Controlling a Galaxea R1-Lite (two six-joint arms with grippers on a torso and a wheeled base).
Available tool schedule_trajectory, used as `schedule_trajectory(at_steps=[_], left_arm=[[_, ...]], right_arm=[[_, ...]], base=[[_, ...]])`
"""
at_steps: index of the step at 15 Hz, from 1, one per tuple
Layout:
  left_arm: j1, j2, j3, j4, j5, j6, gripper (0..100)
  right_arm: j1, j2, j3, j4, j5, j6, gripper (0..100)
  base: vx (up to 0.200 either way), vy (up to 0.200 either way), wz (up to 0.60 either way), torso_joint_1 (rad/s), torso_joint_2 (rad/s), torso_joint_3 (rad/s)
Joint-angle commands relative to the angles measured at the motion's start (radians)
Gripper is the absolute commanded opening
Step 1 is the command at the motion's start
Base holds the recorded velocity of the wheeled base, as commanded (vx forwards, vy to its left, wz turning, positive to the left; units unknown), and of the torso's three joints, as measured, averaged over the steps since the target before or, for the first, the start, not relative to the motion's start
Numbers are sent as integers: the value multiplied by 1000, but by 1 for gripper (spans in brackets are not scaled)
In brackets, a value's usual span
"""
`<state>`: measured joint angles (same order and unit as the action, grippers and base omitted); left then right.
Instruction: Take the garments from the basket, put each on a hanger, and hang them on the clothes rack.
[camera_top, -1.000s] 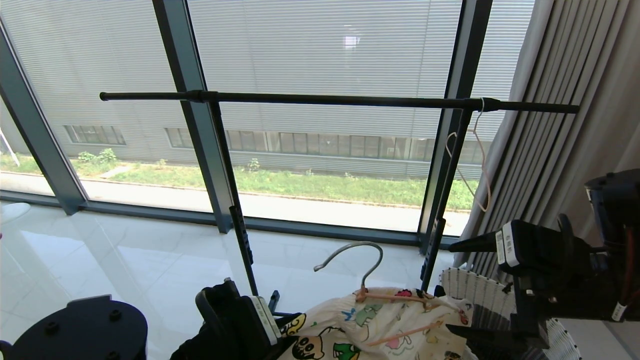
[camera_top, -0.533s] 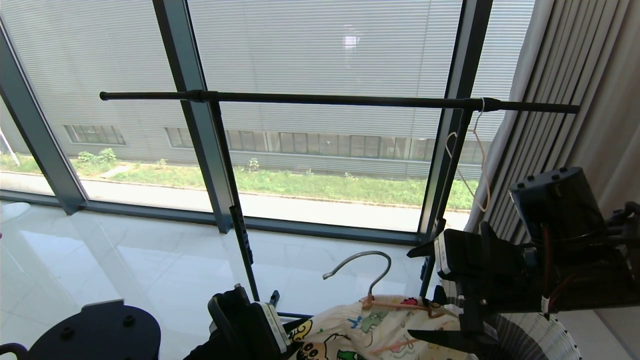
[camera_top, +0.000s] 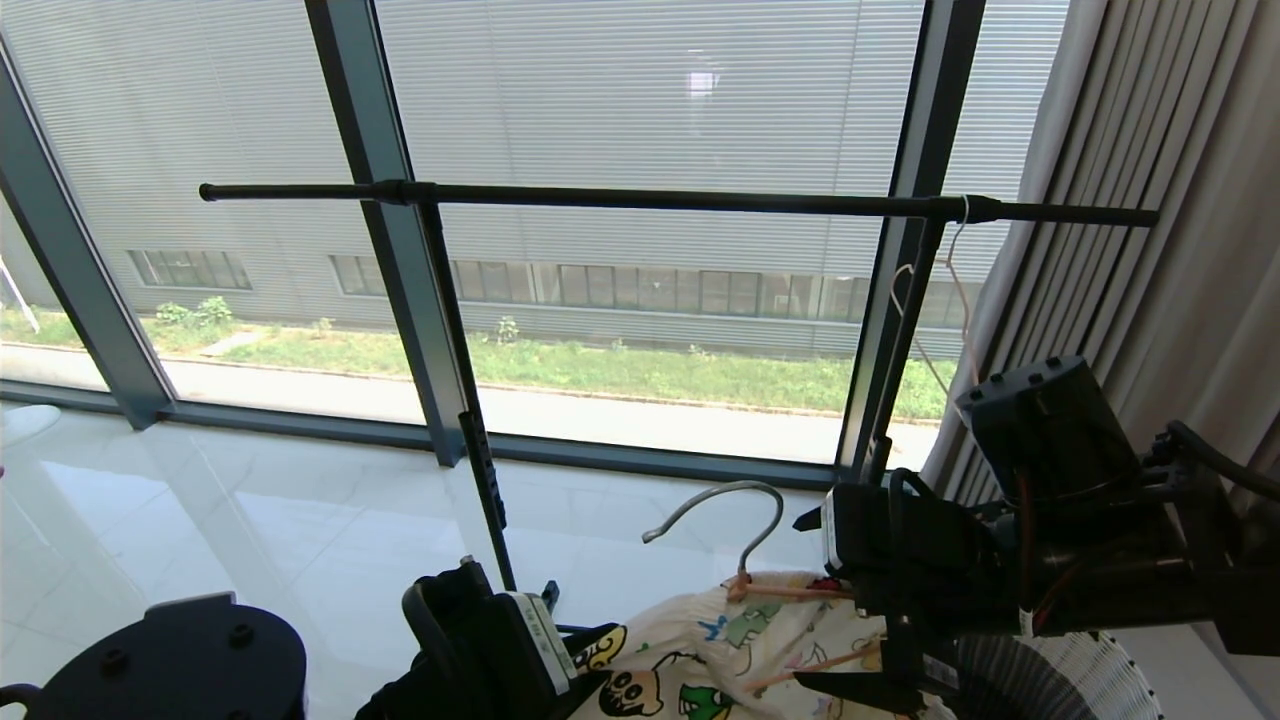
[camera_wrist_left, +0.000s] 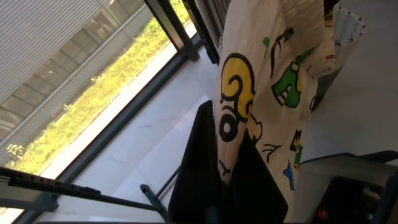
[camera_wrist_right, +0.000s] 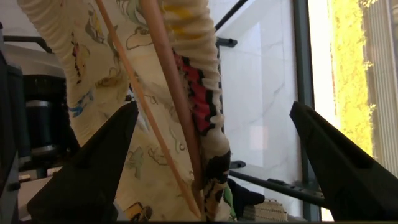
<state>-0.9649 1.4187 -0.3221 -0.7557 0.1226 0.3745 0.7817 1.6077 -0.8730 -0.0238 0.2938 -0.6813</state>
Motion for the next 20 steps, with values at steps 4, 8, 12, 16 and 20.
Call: schedule_trajectory(at_steps=[4, 8, 12, 16, 20], left_arm=[[-2, -3, 0, -2, 2, 1, 0], [-8, -3, 0, -2, 2, 3, 0], [-12, -3, 2, -2, 2, 3, 100], [-5, -34, 37, -7, 74, 1, 100], [94, -161, 195, -5, 98, 0, 100]], right_arm=[[5, 5, -4, -16, -18, 0, 0], [18, 3, -3, -56, -27, 6, 0], [18, -2, 0, -71, -28, 5, 0], [1, -14, 45, -192, -22, -86, 0], [-36, -54, 103, -226, -13, -130, 0]], base=[[0, 0, 0, 0, 0, 0], [0, 0, 0, 0, 0, 0], [0, 0, 0, 0, 0, 0], [0, 0, 0, 0, 0, 0], [0, 0, 0, 0, 0, 0]])
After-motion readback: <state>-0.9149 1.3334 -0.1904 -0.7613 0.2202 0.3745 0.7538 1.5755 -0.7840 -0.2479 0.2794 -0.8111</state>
